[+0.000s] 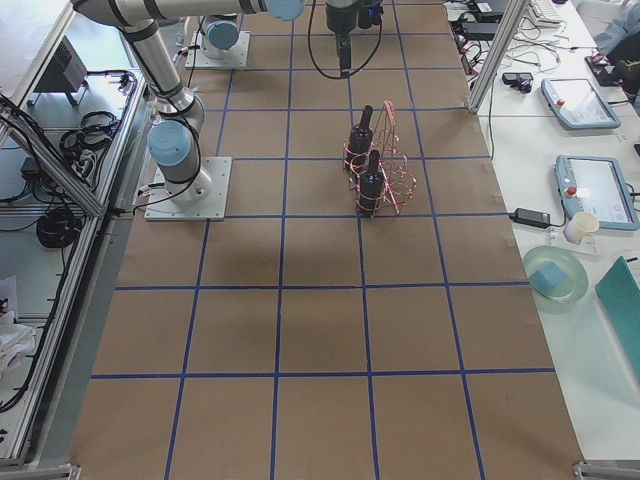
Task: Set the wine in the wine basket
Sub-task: 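Lift the bottle with the left gripper and stand it upright mid-table, then open the left gripper to release the upright bottle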
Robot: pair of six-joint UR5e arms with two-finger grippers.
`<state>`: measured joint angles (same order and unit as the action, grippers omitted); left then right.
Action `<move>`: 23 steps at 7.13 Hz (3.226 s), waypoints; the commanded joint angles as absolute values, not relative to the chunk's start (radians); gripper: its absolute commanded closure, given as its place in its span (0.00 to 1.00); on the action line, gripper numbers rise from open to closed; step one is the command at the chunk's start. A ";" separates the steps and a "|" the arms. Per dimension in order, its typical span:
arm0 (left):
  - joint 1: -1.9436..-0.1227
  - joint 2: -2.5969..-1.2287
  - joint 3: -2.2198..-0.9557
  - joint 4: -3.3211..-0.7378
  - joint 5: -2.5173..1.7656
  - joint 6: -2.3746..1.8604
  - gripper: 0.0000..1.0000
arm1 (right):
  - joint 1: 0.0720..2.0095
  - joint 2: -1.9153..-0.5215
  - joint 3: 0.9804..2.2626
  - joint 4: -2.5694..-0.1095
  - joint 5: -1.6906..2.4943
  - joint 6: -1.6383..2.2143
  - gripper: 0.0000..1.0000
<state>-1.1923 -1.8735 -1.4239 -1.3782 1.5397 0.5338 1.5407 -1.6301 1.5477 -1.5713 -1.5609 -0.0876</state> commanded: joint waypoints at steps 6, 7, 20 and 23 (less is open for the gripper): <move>-1.720 -1.668 -1.615 -1.420 1.502 0.069 1.00 | 1.539 -1.631 1.548 -1.566 -1.568 -0.092 0.00; -1.808 -1.660 -1.644 -1.417 1.503 0.057 1.00 | 1.539 -1.631 1.548 -1.566 -1.571 -0.094 0.00; -1.974 -1.683 -1.773 -1.348 1.511 0.048 1.00 | 1.539 -1.631 1.548 -1.565 -1.562 -0.089 0.00; -1.967 -1.669 -1.757 -1.330 1.508 0.038 0.00 | 1.542 -1.631 1.548 -1.560 -1.560 -0.087 0.00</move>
<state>-1.9710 -1.6771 -1.7660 -1.3357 1.5081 0.0406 1.5408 -1.6323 1.5477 -1.5645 -1.5606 -0.0890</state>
